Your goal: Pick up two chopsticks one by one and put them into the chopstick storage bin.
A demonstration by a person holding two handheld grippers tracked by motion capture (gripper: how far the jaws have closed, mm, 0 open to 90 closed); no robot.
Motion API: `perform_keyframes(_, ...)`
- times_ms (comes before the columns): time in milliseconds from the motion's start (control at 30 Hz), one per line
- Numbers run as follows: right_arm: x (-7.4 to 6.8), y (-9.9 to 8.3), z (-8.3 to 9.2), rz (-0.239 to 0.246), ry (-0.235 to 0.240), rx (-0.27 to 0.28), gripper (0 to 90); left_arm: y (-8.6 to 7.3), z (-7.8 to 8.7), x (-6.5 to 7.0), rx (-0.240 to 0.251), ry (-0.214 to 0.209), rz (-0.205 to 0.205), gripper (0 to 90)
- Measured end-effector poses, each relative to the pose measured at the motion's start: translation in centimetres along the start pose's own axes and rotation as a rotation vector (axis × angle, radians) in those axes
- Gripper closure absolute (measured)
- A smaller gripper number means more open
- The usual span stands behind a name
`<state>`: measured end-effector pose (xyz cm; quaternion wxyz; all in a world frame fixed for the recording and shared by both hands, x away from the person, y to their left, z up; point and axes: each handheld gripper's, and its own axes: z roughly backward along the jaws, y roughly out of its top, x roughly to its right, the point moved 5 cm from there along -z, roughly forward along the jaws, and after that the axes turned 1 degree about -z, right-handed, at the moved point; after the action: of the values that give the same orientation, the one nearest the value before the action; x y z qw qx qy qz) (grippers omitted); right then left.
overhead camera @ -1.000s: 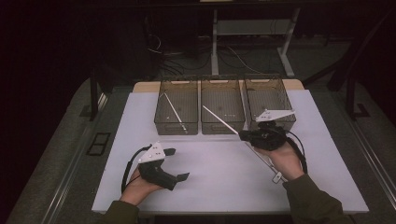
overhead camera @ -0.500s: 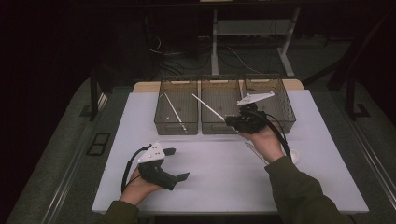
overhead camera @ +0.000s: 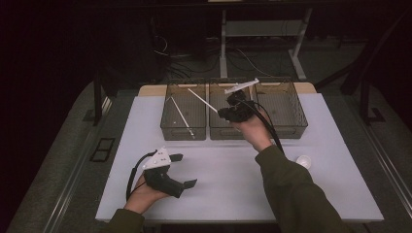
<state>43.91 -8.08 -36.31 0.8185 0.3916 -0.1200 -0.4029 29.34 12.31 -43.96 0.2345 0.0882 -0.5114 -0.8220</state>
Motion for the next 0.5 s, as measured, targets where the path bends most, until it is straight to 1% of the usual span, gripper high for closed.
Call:
perform_keyframes(267, -0.5, 2.3, -2.9, -0.011, -0.012, -0.030, 84.4, 0.0, 0.0, 0.0, 0.003, -0.008, -0.003, 0.0)
perform_keyframes(300, -0.5, 2.5, -3.3, -0.011, -0.019, -0.035, 84.4, 0.0, 0.0, 0.0, 0.004, -0.009, -0.002, 0.0)
perform_keyframes(433, -0.8, 3.1, -4.8, -0.022, -0.021, -0.048, 84.4, 0.1, -0.1, 0.1, 0.011, -0.015, 0.002, 0.0)
perform_keyframes(500, -0.9, 3.4, -5.7, -0.024, -0.028, -0.060, 84.4, 0.1, 0.0, 0.0, 0.008, -0.016, -0.007, 0.0)
